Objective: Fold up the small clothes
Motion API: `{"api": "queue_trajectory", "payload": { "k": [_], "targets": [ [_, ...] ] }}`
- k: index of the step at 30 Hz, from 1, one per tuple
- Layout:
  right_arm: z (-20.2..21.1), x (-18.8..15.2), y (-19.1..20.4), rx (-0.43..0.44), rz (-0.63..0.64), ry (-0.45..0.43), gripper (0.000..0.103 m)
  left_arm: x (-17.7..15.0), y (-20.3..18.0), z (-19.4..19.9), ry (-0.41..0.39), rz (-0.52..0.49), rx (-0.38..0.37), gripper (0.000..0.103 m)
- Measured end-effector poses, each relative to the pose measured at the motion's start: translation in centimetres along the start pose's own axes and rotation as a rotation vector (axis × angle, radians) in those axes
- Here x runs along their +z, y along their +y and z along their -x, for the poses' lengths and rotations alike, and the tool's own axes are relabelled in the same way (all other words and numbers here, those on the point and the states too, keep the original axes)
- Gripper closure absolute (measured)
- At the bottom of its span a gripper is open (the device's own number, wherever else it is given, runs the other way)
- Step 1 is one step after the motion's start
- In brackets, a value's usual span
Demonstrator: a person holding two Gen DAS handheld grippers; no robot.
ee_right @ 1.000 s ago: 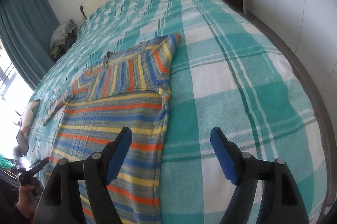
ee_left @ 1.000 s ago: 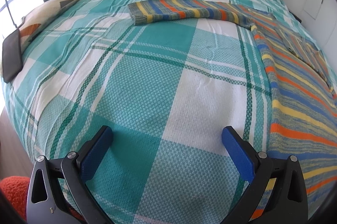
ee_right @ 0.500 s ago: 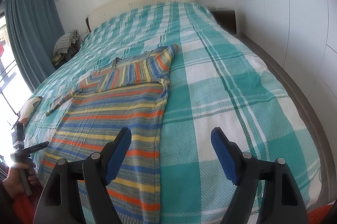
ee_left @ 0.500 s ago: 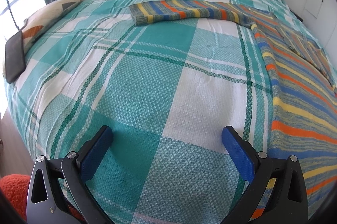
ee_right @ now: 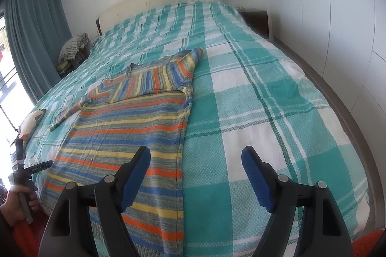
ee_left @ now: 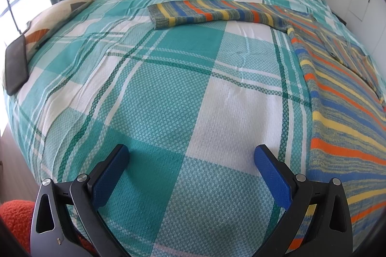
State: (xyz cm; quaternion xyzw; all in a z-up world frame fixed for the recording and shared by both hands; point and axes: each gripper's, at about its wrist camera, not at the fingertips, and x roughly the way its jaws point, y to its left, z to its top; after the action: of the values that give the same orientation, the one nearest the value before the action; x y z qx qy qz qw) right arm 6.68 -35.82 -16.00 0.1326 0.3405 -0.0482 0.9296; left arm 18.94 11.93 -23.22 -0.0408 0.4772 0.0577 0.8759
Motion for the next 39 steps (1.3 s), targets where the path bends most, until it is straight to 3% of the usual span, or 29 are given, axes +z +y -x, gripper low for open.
{"api": "queue_trajectory", "payload": {
  "k": [39],
  "targets": [
    [1.3,0.6,-1.2,-0.014,-0.039,-0.049,0.025,0.1,0.0,0.0,0.000,0.000,0.000,0.000]
  ]
}}
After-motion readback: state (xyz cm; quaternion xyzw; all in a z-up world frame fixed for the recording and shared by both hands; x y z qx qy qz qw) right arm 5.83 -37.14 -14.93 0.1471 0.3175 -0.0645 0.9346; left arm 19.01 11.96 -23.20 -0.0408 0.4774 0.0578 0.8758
